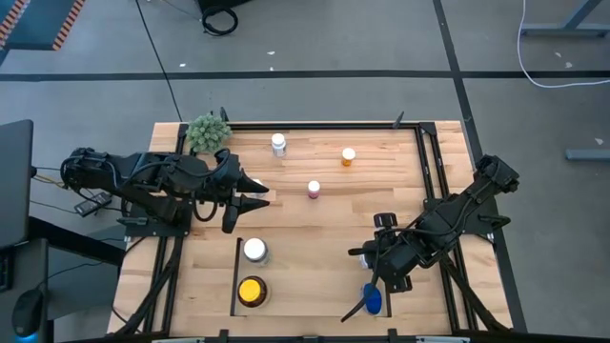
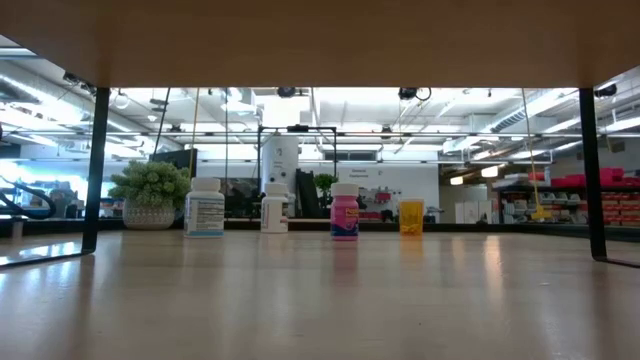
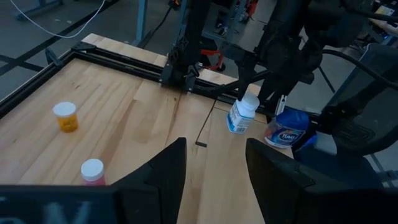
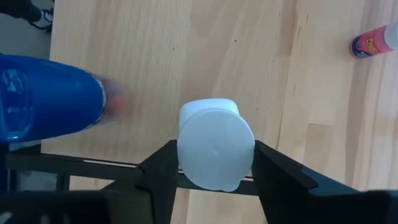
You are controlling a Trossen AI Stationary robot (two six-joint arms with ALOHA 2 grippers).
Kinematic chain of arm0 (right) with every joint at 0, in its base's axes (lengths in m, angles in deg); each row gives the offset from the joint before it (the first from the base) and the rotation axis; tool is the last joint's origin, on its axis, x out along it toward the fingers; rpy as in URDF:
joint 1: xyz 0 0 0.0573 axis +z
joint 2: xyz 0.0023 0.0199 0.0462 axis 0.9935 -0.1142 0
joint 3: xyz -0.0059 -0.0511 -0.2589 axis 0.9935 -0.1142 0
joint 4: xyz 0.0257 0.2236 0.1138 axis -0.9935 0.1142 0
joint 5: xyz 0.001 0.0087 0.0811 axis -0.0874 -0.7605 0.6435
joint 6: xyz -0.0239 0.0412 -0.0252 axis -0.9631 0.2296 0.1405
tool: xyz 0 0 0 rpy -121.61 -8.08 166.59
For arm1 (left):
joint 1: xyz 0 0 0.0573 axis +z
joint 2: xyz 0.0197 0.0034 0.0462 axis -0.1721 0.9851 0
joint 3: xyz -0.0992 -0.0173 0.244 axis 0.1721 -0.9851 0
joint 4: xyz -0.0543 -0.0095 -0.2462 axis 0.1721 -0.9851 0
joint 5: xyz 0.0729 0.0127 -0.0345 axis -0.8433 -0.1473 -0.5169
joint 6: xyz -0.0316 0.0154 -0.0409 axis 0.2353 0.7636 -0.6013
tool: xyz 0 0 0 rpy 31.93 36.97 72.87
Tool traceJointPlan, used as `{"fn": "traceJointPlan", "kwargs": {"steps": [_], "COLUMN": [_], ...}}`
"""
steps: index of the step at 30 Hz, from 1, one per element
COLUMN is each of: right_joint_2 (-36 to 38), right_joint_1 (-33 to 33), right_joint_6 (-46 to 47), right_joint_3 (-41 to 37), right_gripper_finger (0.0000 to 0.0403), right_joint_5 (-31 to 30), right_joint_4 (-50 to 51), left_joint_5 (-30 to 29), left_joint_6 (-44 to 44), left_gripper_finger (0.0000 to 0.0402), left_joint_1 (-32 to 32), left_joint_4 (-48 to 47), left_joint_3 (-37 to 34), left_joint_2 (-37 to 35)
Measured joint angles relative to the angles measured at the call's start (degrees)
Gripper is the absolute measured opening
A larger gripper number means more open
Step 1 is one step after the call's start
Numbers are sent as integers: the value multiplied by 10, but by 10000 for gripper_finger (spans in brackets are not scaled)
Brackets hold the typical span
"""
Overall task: Pick and place medicine bottles onto shelf by color
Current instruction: Adjust the white blue pill bottle on the shelf
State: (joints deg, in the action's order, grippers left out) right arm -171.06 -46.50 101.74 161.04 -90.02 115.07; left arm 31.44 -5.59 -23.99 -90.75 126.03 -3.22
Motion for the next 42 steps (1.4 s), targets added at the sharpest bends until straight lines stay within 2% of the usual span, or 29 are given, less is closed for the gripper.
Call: {"fn": "traceJointPlan", "kwargs": {"steps": [19, 32, 42], "right_joint_2": [0, 0, 0], "right_joint_1": [-6, -21, -21], "right_joint_6": [93, 98, 135], "right_joint_3": [0, 0, 0], "right_gripper_finger": [193, 194, 218], "right_joint_5": [-6, -7, -8], "right_joint_4": [-27, -12, -12], "left_joint_5": [0, 0, 0], "left_joint_6": [0, 0, 0], "left_gripper_finger": [172, 172, 172], "left_joint_1": [0, 0, 0], "left_joint_4": [0, 0, 0], "left_joint_3": [0, 0, 0], "left_joint_2": [0, 0, 0]}}
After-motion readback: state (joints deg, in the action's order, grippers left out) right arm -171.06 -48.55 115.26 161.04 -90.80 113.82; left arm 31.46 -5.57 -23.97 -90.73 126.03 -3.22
